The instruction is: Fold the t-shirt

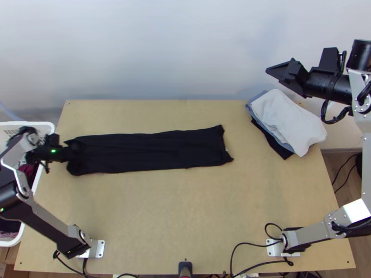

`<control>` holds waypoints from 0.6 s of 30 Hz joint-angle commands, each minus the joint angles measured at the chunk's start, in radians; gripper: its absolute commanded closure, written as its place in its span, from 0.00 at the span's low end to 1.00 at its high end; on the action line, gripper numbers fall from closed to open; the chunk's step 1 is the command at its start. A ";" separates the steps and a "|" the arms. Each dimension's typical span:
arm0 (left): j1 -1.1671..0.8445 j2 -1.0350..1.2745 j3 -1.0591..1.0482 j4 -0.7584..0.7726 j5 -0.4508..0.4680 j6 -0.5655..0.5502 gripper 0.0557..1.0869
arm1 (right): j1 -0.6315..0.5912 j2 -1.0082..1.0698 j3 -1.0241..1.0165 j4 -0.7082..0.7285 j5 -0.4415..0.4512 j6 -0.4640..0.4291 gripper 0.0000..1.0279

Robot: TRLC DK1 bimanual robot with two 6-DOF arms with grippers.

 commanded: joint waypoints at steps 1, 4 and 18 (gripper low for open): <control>0.034 -0.082 0.026 -0.033 -0.005 0.035 0.96 | -0.016 -0.020 -0.053 -0.005 -0.004 -0.022 0.04; 0.039 -0.133 0.042 -0.079 -0.005 0.038 0.96 | -0.027 -0.026 -0.080 -0.005 -0.006 -0.028 0.04; -0.335 -0.312 0.198 -0.176 -0.008 -0.178 0.96 | -0.041 -0.067 -0.228 0.006 -0.003 -0.078 0.04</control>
